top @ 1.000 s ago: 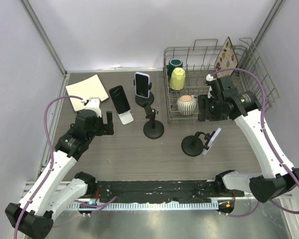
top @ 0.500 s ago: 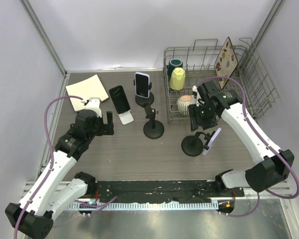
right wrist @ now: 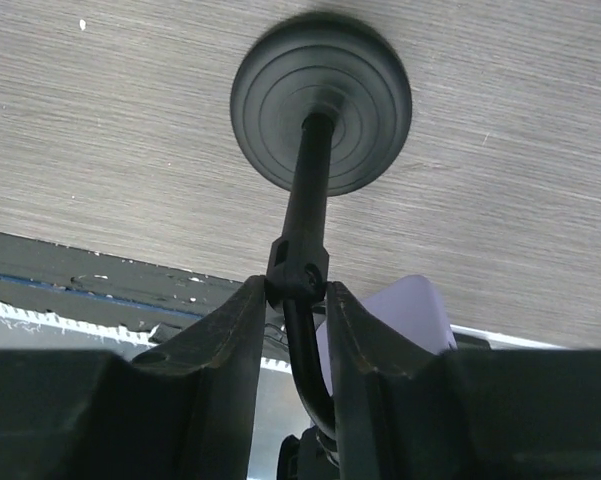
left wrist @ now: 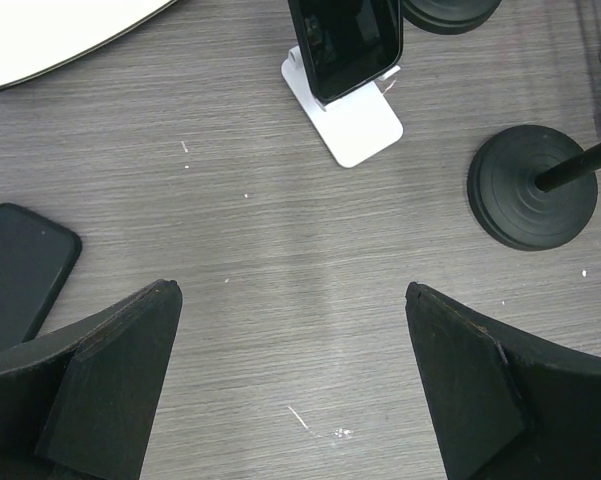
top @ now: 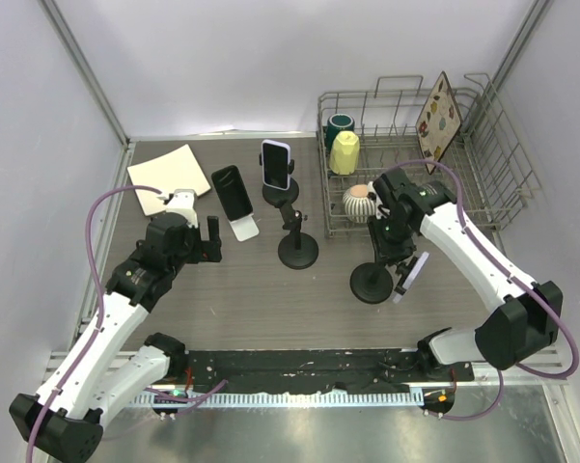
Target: Remove the phone from the phone stand
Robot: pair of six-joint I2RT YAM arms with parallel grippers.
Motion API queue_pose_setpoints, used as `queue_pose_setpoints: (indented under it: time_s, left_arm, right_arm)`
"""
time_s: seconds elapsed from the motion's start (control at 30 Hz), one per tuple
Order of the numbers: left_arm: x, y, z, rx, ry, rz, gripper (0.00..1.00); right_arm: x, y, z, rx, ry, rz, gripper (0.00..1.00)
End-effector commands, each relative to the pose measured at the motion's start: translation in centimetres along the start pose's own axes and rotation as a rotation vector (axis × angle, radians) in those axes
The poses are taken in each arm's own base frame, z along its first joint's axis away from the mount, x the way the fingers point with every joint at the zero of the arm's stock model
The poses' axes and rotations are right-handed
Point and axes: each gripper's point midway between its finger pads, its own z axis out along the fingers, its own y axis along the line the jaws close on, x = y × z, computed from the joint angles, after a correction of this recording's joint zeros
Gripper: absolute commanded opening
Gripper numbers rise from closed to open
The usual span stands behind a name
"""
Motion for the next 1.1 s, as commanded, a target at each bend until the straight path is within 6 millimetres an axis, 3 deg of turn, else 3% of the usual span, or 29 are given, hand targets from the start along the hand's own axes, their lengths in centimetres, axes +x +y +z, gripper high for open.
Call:
queue_pose_setpoints:
  time_s: [0.0, 0.2, 0.47, 0.73, 0.77, 0.83, 0.9, 0.97, 1.0, 1.07]
  left_arm:
    - [-1.5, -0.5, -0.5, 0.027, -0.056, 0.007, 1.0]
    - [-1.7, -0.5, -0.7, 0.029, -0.064, 0.005, 1.0]
    - [-2.0, 0.0, -1.2, 0.009, -0.087, -0.004, 1.0]
    - [-3.0, 1.6, -2.3, -0.07, -0.148, -0.038, 1.0]
    - [-3.0, 1.8, -2.4, -0.08, -0.153, -0.039, 1.0]
    - [-3.2, 2.0, -2.7, -0.082, -0.17, -0.045, 1.0]
    - [-3.2, 2.2, -2.8, -0.094, -0.179, -0.051, 1.0]
    - [-3.4, 2.4, -3.0, -0.099, -0.187, -0.055, 1.0]
    - [-3.4, 2.4, -3.0, -0.102, -0.188, -0.057, 1.0]
    - [-3.4, 2.4, -3.0, -0.1, -0.189, -0.056, 1.0]
  right_arm:
    - [0.0, 0.8, -1.2, -0.009, -0.032, -0.001, 0.26]
    - [-0.9, 4.7, -1.4, -0.05, -0.054, -0.059, 0.01]
    - [-1.2, 13.7, -1.4, -0.135, -0.073, -0.25, 0.01]
    - [-3.8, 21.4, -0.5, -0.196, -0.112, -0.407, 0.01]
    - [-4.0, 22.0, 0.7, -0.181, -0.096, -0.427, 0.01]
    - [-5.1, 23.4, 0.4, -0.196, -0.124, -0.446, 0.01]
    - [-6.1, 23.7, 1.6, -0.164, -0.128, -0.457, 0.01]
    - [-7.5, 24.5, 1.3, -0.16, -0.167, -0.466, 0.01]
    - [-7.8, 24.9, 2.5, -0.145, -0.157, -0.474, 0.01]
    - [-8.9, 25.9, 2.4, -0.158, -0.182, -0.482, 0.01]
